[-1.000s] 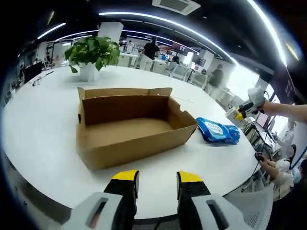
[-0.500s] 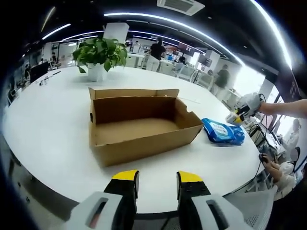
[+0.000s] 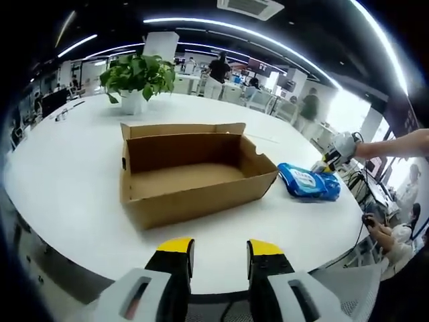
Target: Operate the shoe box by opening the lid, removing the specified soft item, and placing it in the target area until the item is outside and the box remains undamaged.
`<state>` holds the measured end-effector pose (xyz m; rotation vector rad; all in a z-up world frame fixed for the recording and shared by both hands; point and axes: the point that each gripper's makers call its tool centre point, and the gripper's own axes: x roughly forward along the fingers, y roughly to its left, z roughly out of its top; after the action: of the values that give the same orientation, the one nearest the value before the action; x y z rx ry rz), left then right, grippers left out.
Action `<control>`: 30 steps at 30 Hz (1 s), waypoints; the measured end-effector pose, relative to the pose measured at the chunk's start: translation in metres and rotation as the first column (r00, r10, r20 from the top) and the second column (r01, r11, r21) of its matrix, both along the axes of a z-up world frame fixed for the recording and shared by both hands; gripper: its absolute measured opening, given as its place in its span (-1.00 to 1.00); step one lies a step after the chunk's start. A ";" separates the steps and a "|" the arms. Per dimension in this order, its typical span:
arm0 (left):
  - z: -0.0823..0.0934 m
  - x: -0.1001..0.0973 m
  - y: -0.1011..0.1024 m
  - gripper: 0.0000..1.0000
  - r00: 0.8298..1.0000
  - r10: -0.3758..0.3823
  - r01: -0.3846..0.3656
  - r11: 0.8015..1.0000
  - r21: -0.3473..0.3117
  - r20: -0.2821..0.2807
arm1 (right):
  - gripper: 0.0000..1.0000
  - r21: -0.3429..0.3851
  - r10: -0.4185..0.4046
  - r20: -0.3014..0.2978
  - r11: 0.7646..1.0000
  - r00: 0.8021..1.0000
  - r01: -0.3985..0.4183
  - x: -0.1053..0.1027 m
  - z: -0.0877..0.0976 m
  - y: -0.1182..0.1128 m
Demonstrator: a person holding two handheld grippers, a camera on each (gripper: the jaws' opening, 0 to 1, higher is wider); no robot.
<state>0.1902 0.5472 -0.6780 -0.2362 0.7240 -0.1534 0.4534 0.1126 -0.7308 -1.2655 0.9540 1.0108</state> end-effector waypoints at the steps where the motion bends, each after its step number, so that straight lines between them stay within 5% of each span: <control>1: -0.001 -0.002 -0.001 -0.37 1.000 0.000 0.000 1.000 -0.001 -0.003 | -0.64 0.004 -0.003 -0.004 1.000 1.000 0.003 0.000 0.000 0.000; 17: -0.007 -0.015 -0.006 -0.37 1.000 0.008 -0.008 1.000 0.001 -0.024 | -0.65 0.001 -0.024 -0.058 1.000 0.998 0.024 0.014 -0.020 -0.011; 30: -0.007 -0.005 -0.009 -0.37 1.000 -0.004 0.004 1.000 -0.009 -0.011 | -0.58 0.033 -0.062 -0.036 0.997 0.997 0.063 0.020 -0.011 -0.013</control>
<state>0.1847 0.5381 -0.6847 -0.2447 0.7352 -0.1597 0.4737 0.0993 -0.7416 -1.1862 0.9933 0.9994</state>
